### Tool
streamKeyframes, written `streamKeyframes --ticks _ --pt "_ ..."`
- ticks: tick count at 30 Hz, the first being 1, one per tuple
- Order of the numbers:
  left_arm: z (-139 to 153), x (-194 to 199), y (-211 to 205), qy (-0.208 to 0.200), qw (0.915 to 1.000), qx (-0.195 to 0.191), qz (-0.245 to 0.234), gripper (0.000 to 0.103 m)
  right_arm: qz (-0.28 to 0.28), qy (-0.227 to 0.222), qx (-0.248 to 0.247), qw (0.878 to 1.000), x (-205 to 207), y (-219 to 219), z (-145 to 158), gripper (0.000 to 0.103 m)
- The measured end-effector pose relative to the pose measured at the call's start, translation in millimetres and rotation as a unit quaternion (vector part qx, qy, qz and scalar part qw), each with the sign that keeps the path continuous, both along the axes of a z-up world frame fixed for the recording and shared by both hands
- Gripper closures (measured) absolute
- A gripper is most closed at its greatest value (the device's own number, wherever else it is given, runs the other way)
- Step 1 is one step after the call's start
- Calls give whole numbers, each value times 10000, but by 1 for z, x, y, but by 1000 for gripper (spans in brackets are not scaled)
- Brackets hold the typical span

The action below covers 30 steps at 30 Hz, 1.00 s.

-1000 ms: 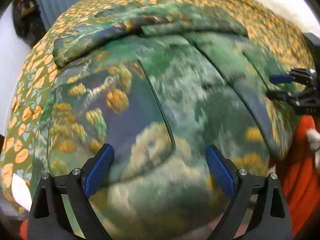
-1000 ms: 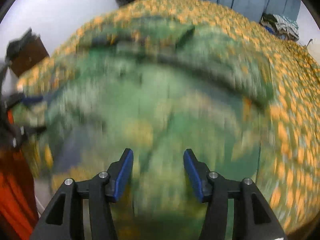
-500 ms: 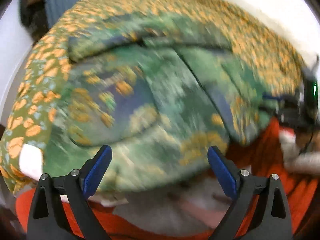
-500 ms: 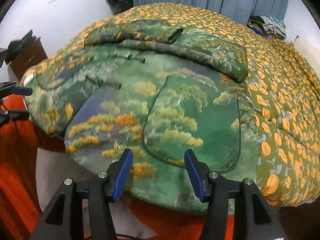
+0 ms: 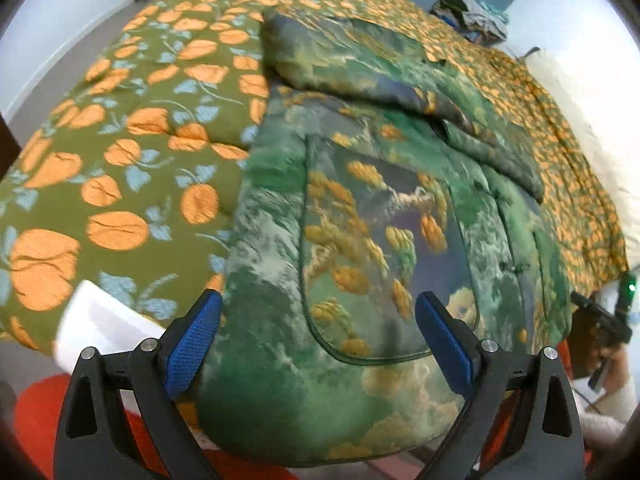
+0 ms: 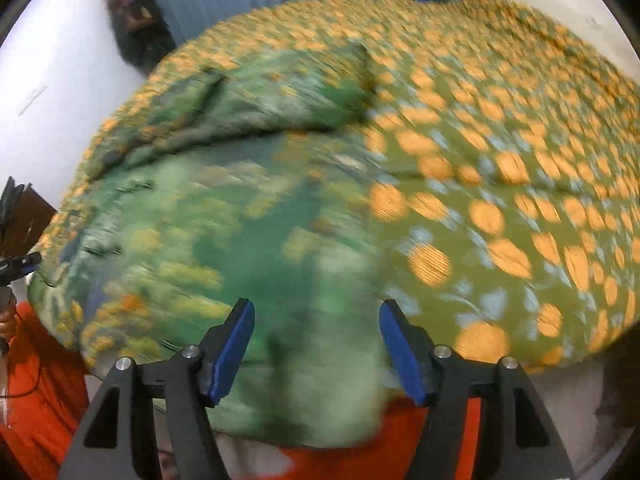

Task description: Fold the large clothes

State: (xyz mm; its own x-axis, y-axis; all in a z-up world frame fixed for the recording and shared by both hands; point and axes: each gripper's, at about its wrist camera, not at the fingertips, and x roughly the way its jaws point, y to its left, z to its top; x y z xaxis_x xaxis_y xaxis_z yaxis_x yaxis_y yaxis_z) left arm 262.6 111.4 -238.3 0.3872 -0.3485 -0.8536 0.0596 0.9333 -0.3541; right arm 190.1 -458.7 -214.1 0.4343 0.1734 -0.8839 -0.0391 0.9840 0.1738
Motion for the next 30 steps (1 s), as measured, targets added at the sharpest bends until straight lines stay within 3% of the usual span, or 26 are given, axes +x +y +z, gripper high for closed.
streamKeyframes --ticks 3,8,9,10,11,13,16,23,30 --pt "-9 1 -10 94 9996 -157 -206 4 -15 384 583 9976 0 -16 -25 37" --pt "-8 -2 -24 158 9981 105 -584 4 282 694 1444 9867 -2 -11 -41 38" --pt "-7 -3 -27 213 9976 100 -654 6 399 673 1434 9866 -3 -6 -40 54" --pt "-7 -3 -28 291 9972 149 -676 13 460 669 1347 9876 -3 -3 -39 79" --pt "-7 -3 -29 395 9966 276 -670 20 455 681 1268 9885 -3 -1 -36 84" --pt "-3 -2 -31 568 9951 469 -661 50 402 735 1411 9864 0 0 -32 89" --pt "8 -2 -27 683 9951 397 -598 80 512 570 1541 9851 3 5 -8 91" --pt "40 -9 -18 593 9972 65 -451 84 661 243 1534 9857 6 6 41 91" --pt "47 -39 -8 827 9952 -90 -524 84 705 469 1547 9843 -8 -2 38 91"
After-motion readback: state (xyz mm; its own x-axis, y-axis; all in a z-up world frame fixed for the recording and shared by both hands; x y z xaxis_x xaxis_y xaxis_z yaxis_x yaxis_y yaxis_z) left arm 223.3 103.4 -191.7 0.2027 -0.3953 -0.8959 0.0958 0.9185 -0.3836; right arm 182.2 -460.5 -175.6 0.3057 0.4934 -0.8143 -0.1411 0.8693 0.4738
